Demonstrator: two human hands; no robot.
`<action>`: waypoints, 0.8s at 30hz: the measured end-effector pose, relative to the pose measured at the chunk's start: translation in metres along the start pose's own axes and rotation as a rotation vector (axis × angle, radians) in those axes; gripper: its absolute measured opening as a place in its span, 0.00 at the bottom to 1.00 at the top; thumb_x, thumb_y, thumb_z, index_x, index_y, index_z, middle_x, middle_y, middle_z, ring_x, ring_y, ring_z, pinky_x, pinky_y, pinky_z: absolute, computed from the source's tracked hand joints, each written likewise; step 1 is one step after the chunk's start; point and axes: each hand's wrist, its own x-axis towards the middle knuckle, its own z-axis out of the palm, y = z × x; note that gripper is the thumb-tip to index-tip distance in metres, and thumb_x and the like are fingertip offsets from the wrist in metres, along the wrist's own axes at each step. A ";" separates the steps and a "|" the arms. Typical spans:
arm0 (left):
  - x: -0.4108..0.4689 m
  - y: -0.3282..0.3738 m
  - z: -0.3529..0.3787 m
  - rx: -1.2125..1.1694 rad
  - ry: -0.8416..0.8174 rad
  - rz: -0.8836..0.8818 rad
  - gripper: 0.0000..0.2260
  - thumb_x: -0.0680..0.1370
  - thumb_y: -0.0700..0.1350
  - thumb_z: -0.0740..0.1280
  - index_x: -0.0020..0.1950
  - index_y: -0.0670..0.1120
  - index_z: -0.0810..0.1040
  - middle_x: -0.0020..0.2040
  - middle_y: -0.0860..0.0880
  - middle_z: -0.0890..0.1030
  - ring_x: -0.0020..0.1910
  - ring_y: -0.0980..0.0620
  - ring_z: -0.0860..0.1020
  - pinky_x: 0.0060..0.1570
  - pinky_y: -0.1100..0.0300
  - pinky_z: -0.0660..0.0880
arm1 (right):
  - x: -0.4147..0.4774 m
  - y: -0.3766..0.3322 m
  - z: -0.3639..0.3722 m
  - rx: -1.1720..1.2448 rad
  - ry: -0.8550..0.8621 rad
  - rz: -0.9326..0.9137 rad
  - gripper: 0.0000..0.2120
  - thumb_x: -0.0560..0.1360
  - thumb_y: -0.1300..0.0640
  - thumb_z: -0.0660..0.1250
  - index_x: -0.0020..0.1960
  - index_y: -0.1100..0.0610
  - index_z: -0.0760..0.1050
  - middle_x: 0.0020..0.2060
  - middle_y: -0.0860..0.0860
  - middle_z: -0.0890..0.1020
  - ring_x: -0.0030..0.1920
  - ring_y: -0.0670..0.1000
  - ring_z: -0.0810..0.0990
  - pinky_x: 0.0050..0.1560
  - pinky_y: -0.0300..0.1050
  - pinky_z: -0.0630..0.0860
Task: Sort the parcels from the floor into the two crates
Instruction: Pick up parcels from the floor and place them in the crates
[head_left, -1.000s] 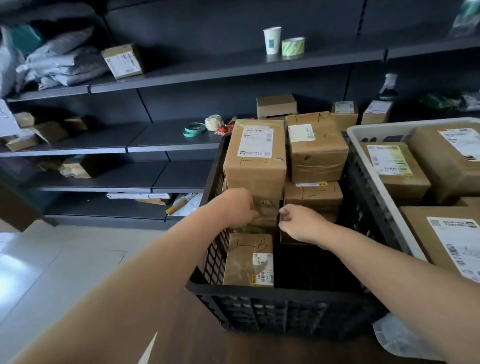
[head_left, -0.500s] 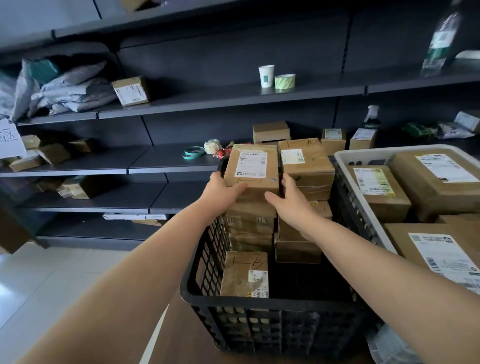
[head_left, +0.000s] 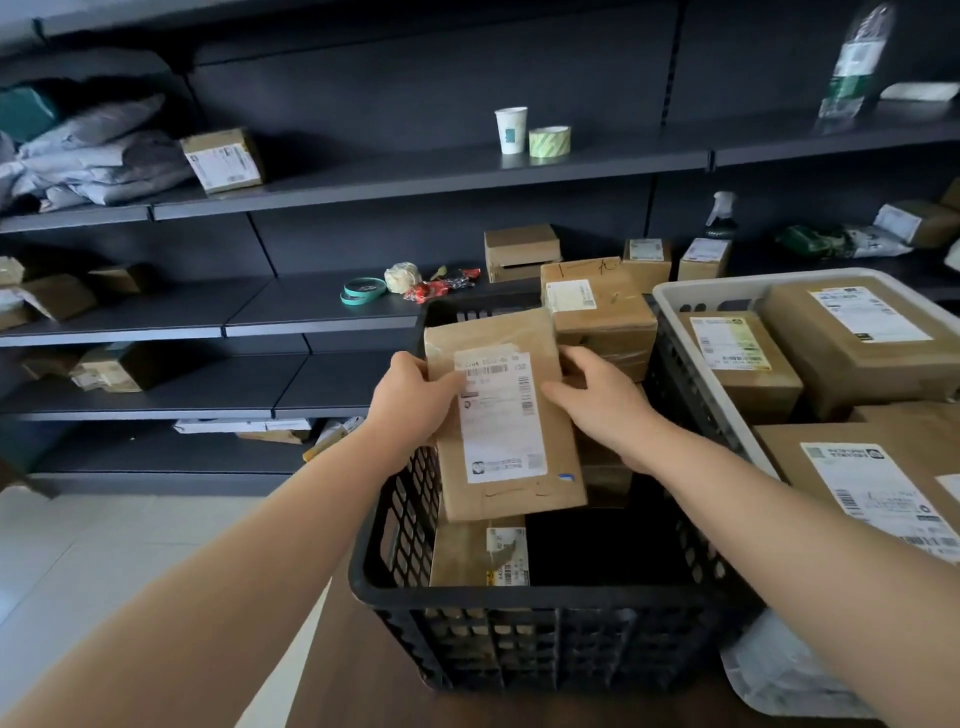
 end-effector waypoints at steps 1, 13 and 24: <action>-0.006 0.001 0.003 -0.034 -0.046 -0.020 0.16 0.77 0.51 0.69 0.59 0.46 0.69 0.55 0.47 0.79 0.51 0.46 0.81 0.45 0.44 0.83 | -0.004 0.003 -0.007 -0.030 -0.005 0.004 0.23 0.79 0.55 0.63 0.73 0.49 0.65 0.65 0.47 0.76 0.64 0.51 0.75 0.60 0.49 0.75; -0.061 -0.018 0.032 0.026 -0.212 -0.013 0.16 0.78 0.53 0.69 0.56 0.45 0.70 0.51 0.48 0.80 0.45 0.49 0.83 0.42 0.47 0.84 | -0.044 0.049 -0.031 -0.147 -0.125 0.123 0.27 0.76 0.57 0.69 0.71 0.50 0.62 0.64 0.48 0.76 0.58 0.48 0.76 0.55 0.44 0.74; -0.027 -0.011 0.077 0.245 -0.308 0.130 0.16 0.82 0.56 0.59 0.66 0.49 0.65 0.57 0.45 0.79 0.50 0.43 0.82 0.44 0.44 0.83 | -0.037 0.056 -0.038 -0.464 -0.067 0.222 0.31 0.83 0.49 0.53 0.79 0.48 0.40 0.52 0.52 0.79 0.42 0.51 0.79 0.37 0.45 0.76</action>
